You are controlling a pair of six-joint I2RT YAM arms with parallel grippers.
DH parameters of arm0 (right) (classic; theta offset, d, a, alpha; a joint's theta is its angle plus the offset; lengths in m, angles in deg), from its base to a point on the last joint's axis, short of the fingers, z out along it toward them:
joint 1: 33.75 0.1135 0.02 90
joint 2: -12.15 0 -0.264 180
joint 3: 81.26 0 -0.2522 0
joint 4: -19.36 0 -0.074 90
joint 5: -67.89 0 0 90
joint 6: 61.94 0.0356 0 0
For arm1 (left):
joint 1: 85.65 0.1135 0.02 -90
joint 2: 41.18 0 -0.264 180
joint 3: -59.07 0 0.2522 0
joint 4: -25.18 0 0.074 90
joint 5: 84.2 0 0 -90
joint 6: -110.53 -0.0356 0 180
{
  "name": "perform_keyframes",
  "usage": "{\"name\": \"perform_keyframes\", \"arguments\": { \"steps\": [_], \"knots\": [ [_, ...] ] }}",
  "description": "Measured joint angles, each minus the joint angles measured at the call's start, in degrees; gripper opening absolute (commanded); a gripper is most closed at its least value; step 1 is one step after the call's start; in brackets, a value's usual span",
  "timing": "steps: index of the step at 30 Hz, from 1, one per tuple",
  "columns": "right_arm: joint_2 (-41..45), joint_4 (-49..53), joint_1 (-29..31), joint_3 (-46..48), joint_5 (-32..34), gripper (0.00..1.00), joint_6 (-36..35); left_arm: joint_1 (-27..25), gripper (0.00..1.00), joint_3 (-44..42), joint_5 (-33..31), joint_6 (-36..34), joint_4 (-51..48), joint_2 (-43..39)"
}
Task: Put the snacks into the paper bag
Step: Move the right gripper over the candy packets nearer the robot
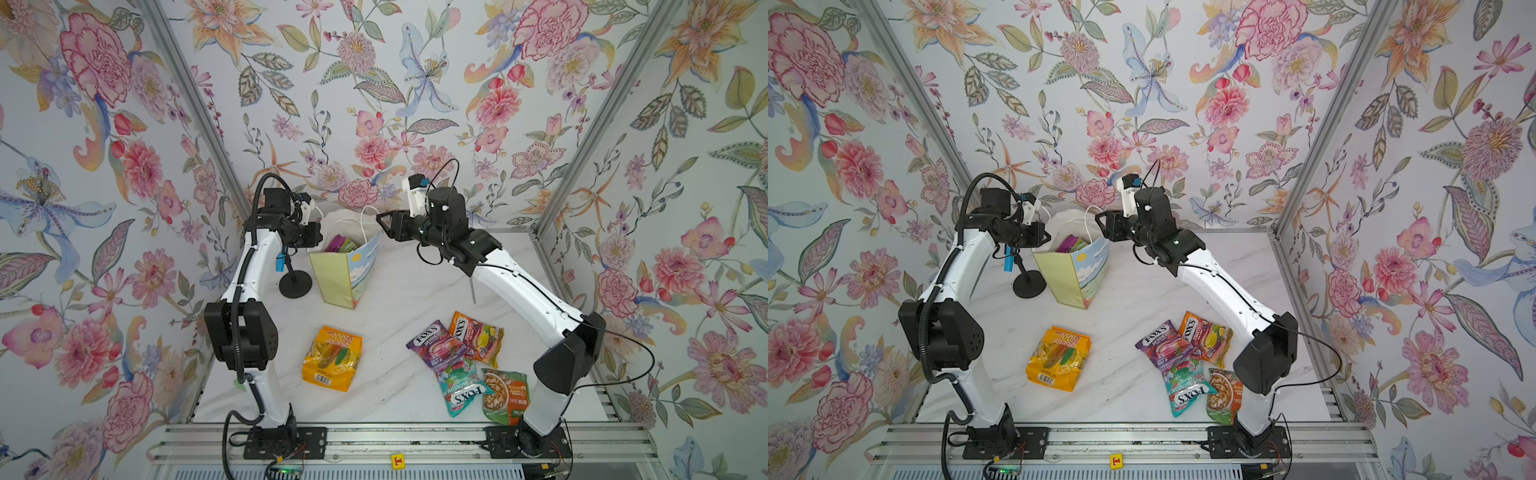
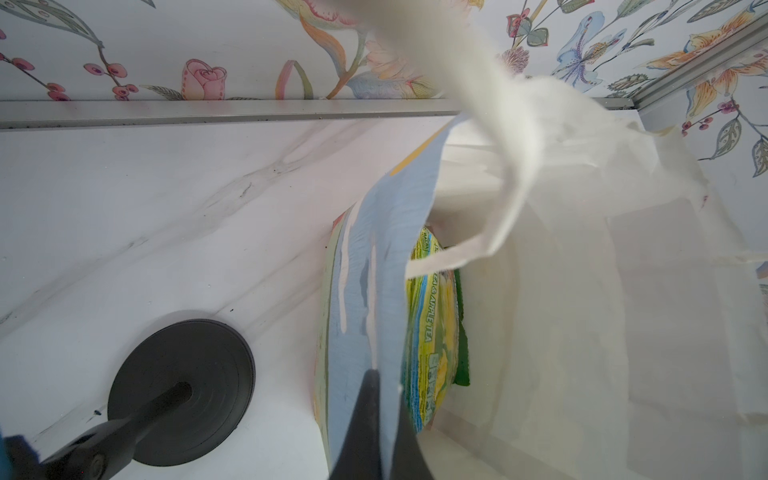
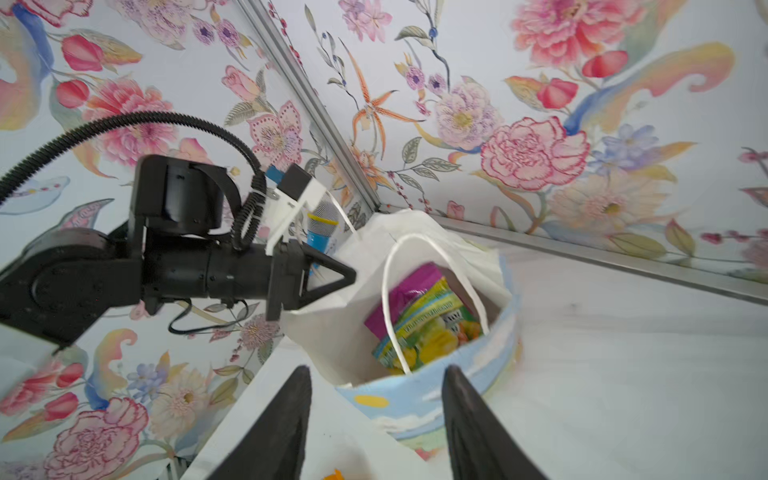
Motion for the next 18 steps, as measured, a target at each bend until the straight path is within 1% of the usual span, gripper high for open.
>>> {"name": "perform_keyframes", "arguments": {
  "steps": [4,9,12,18],
  "knots": [
    [12.0,0.4,-1.6,17.8,2.7,0.54,0.7,0.0,0.02,0.0,0.0,0.0,0.1,0.0],
    [24.0,2.8,-5.1,35.2,5.6,0.54,5.0,0.0,0.02,-0.3,0.0,0.0,0.3,0.0],
    [28.9,5.2,-5.4,42.3,6.6,0.54,8.1,0.0,0.02,-0.4,0.0,0.0,0.4,0.0],
    [36.4,8.4,-5.3,52.8,7.5,0.53,14.0,0.0,0.02,-0.5,-0.1,0.0,0.6,0.0]
  ]
}}
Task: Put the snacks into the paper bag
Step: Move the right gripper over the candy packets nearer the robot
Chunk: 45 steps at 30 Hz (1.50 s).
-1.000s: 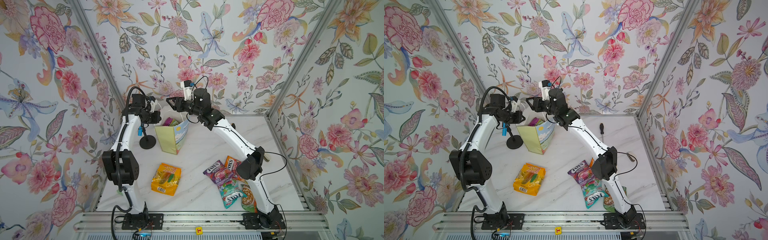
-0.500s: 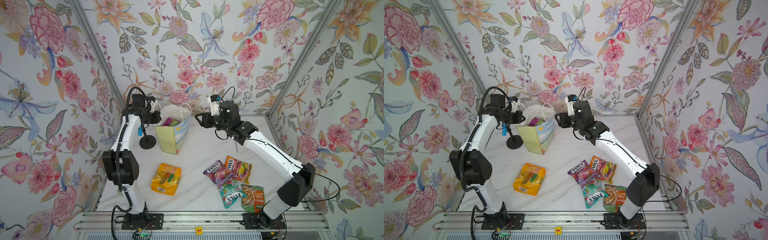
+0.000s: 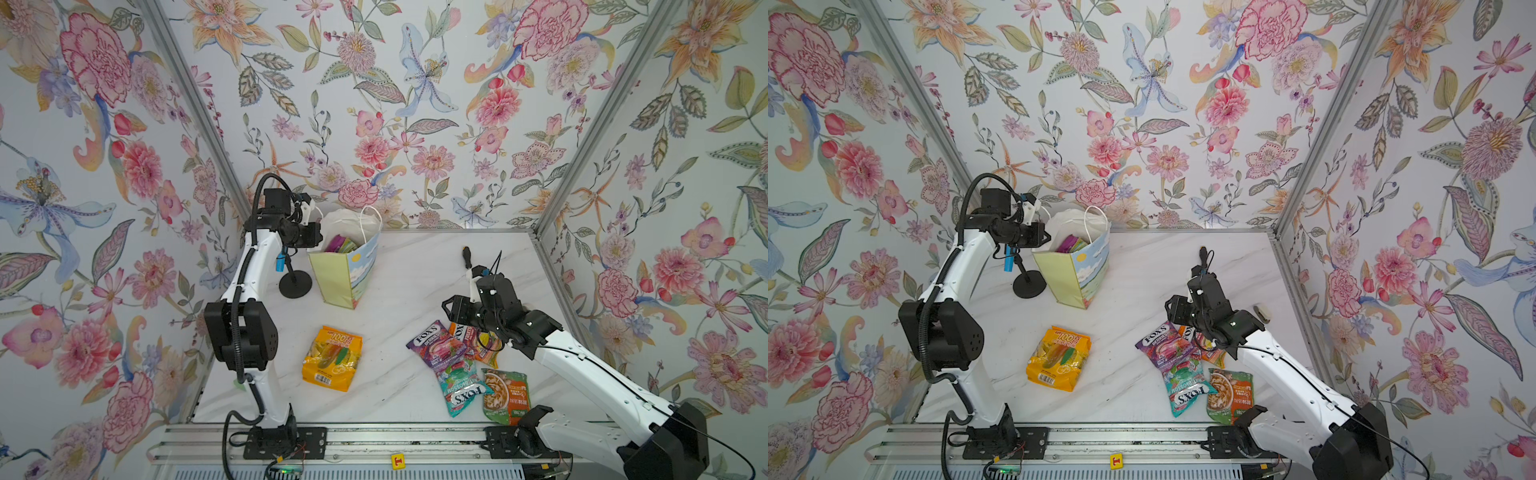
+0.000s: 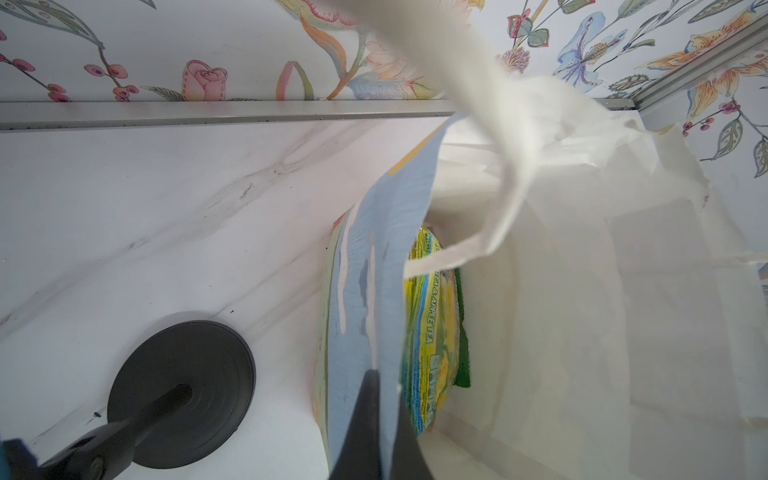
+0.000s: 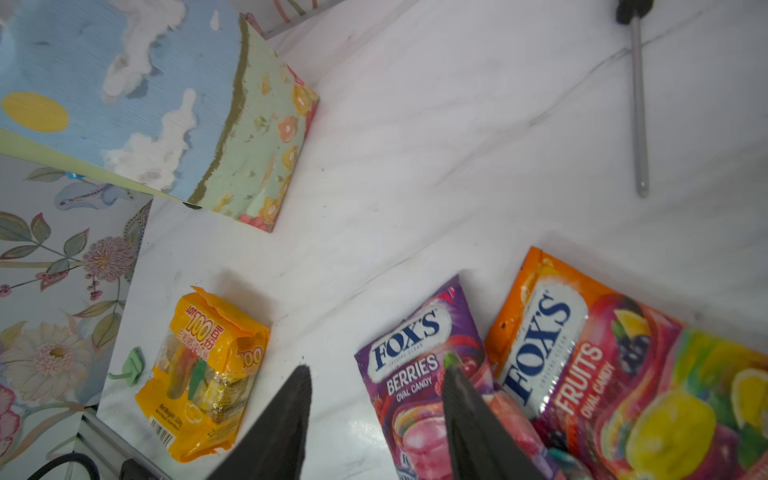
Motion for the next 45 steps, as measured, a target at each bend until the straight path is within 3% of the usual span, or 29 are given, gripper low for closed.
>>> {"name": "perform_keyframes", "arguments": {
  "steps": [7,15,26,33,45],
  "knots": [
    [8.3,6.2,0.9,8.3,2.6,0.52,7.5,0.0,0.02,-0.1,-0.1,0.0,0.0,-0.1],
    [18.9,20.2,4.9,12.0,7.1,0.52,16.6,0.0,0.02,-0.1,-0.1,0.0,0.0,-0.1],
    [22.5,32.8,12.4,16.6,9.6,0.54,28.1,0.0,0.02,-0.1,-0.1,0.0,0.0,-0.1],
    [24.5,31.4,13.6,23.2,7.4,0.54,32.2,0.0,0.02,-0.1,-0.1,0.0,0.0,-0.1],
    [22.6,12.9,13.9,29.7,1.7,0.44,35.3,0.0,0.02,-0.1,-0.1,0.0,0.0,-0.1]
  ]
}}
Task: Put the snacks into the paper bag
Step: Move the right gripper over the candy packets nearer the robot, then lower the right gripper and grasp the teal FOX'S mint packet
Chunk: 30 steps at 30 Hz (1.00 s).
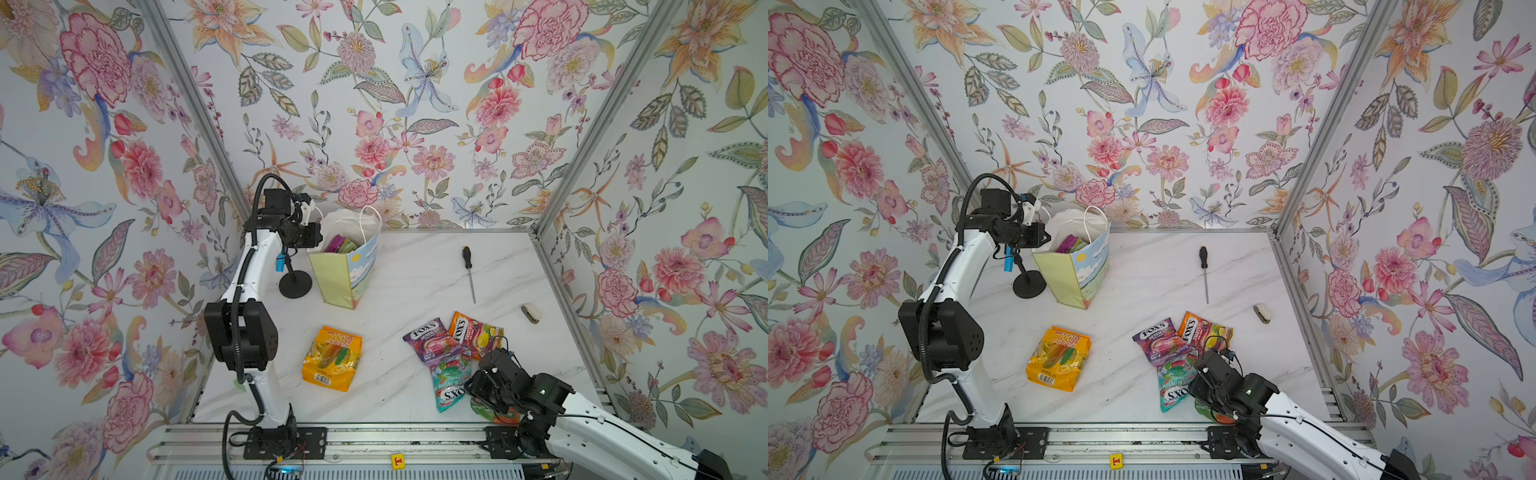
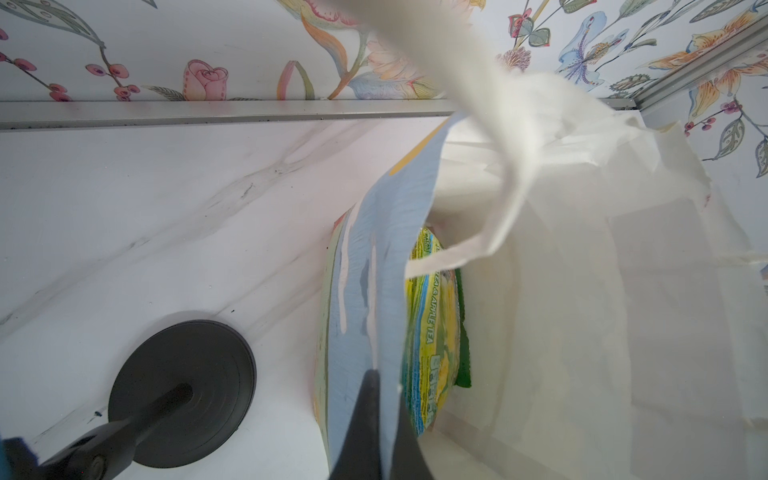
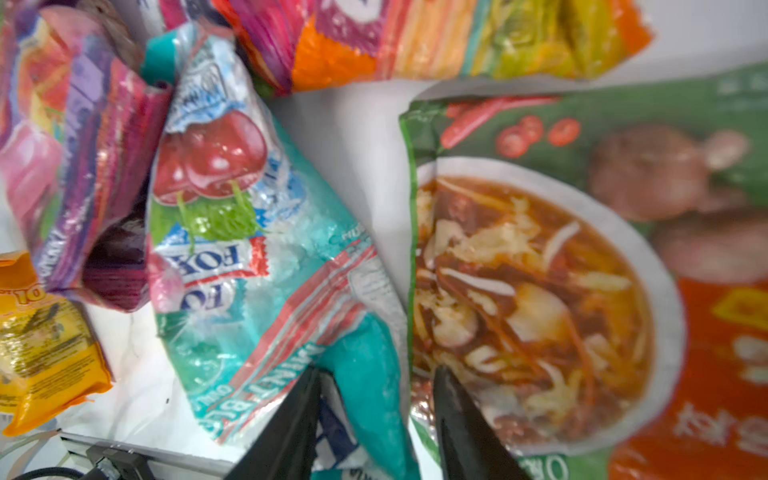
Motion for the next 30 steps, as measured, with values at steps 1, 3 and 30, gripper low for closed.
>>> {"name": "perform_keyframes", "arguments": {
  "steps": [1,3,30],
  "knots": [
    [-0.6,-1.5,0.0,0.3,-0.2,0.44,0.0,0.0,0.02,0.0,0.0,0.0,0.0,0.0],
    [-1.9,-3.9,0.0,0.7,-0.6,0.44,0.0,0.0,0.02,0.0,0.0,0.0,0.0,0.0],
    [-11.4,-17.1,-1.8,-5.0,-2.6,0.27,-5.3,0.2,0.02,0.0,0.0,0.0,0.0,0.0]
  ]
}}
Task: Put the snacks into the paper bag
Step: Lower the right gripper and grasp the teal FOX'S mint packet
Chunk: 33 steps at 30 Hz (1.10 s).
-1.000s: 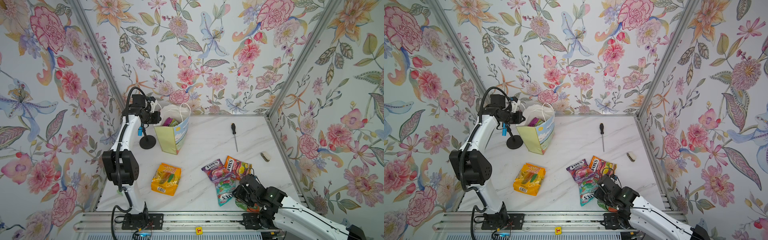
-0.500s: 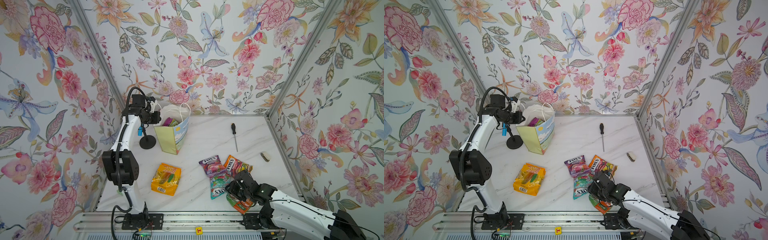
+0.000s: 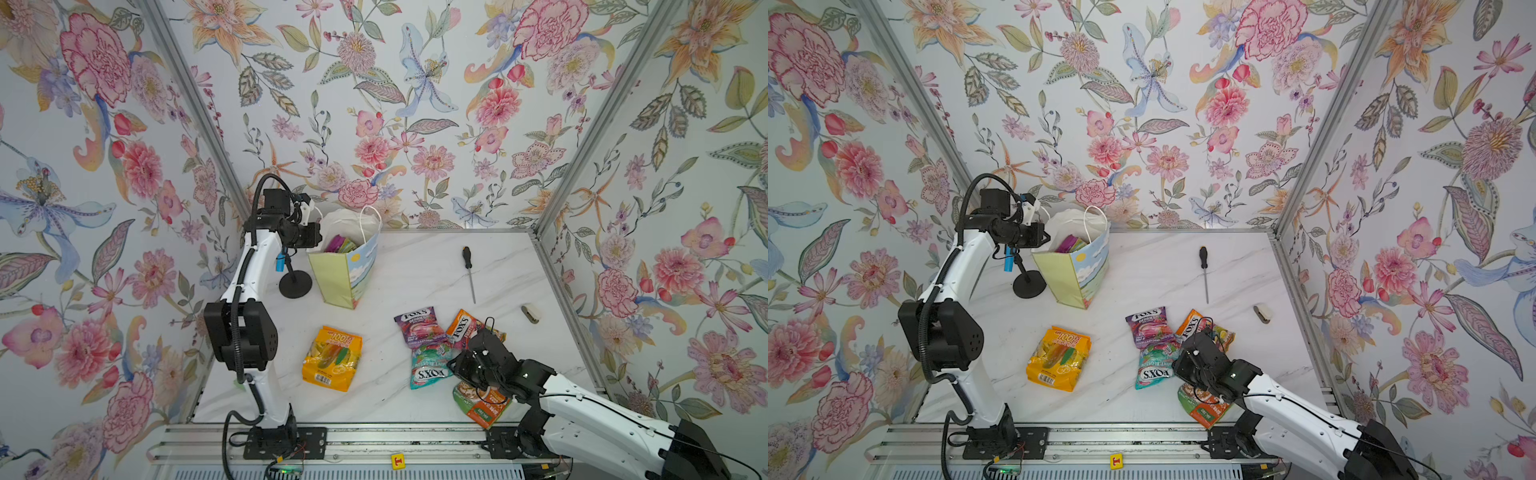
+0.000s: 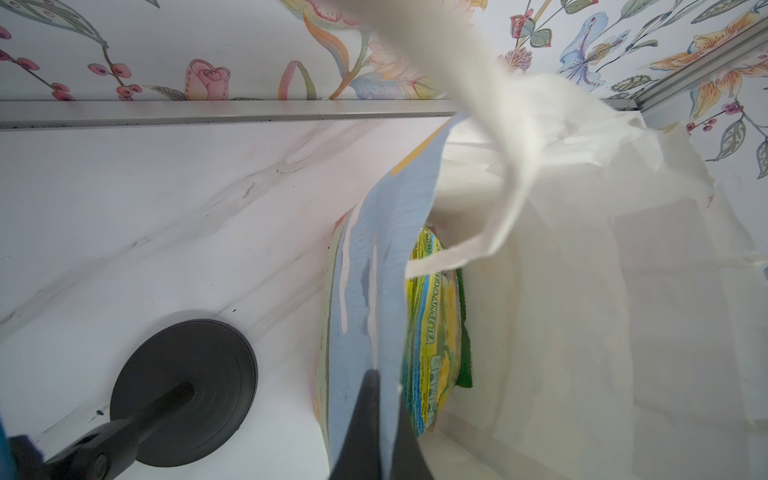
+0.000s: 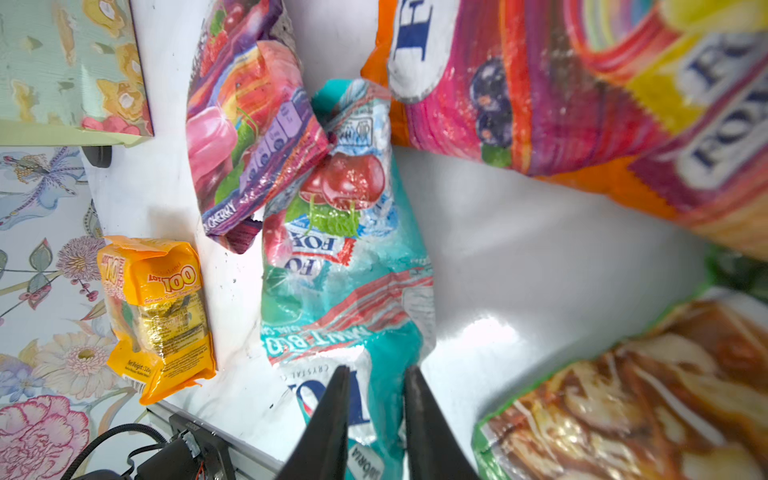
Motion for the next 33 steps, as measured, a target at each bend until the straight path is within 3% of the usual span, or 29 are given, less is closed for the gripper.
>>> {"name": "perform_keyframes", "arguments": {
  "steps": [6,16,18,26,33],
  "knots": [
    [-0.9,0.0,0.0,-0.4,-0.3,0.35,-0.4,0.0,0.02,0.0,0.0,0.0,0.0,0.0],
    [-1.0,-2.0,2.4,3.2,-1.6,0.35,2.6,0.1,0.02,0.0,0.0,0.0,0.0,0.0],
    [-1.6,-2.8,2.5,3.6,-1.8,0.33,3.0,0.1,0.02,0.0,0.0,0.0,0.0,0.0],
    [-3.1,-5.2,2.8,3.7,-1.6,0.02,3.2,0.1,0.02,0.0,0.0,0.0,0.0,0.0],
    [-3.1,-1.6,2.8,-2.0,-0.3,0.0,-1.3,0.1,0.02,-0.1,0.0,0.0,0.2,0.0]
  ]
}}
